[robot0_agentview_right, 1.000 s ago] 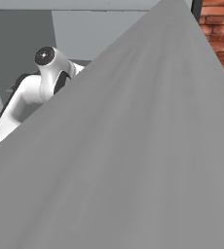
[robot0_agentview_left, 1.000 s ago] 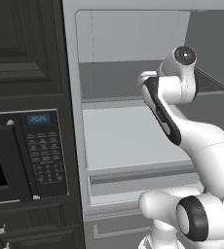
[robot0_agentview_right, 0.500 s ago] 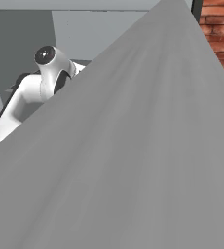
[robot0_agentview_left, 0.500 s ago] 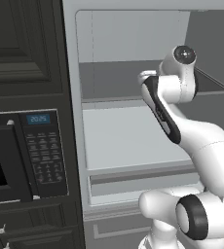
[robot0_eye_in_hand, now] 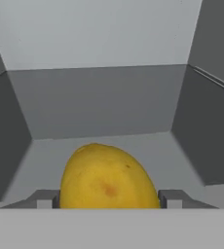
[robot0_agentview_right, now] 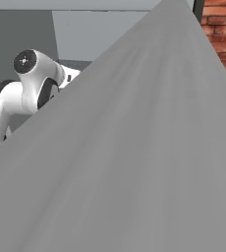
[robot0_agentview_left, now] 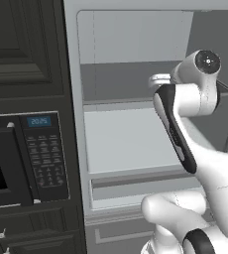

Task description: Retrieve a lemon from the fridge and place it on the cutting board with the fish.

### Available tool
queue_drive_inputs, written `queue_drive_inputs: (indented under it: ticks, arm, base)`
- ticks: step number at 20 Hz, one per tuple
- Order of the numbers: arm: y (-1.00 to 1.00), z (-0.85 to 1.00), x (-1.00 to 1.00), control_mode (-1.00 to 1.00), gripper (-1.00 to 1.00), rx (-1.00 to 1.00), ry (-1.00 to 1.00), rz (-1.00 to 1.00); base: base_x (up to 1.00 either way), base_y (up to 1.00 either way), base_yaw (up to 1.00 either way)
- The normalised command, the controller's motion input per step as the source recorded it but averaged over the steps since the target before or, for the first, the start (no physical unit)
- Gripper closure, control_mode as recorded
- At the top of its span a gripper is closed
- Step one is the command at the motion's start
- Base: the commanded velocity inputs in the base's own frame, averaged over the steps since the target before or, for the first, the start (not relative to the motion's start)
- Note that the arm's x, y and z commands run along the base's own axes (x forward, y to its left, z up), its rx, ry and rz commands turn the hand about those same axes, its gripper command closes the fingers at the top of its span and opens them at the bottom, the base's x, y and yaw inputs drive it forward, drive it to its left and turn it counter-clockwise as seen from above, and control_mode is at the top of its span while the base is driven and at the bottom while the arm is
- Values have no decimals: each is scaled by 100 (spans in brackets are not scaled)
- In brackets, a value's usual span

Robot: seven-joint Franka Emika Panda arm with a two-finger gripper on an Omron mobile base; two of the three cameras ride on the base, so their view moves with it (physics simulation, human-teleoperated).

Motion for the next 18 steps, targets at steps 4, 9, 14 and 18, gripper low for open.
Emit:
queue_drive_inputs:
  ticks: [4, 9, 14, 18]
  arm:
    - [15, 31, -100, -100, 100, 0, 3, 0]
    - [24, 23, -97, -100, 100, 0, 11, 0]
    - [5, -22, -81, -100, 100, 0, 4, 0]
    - [0, -43, -81, -100, 100, 0, 0, 0]
  base:
    - [0, 0, 0]
    - [0, 0, 0]
    - [0, 0, 0]
    - [0, 0, 0]
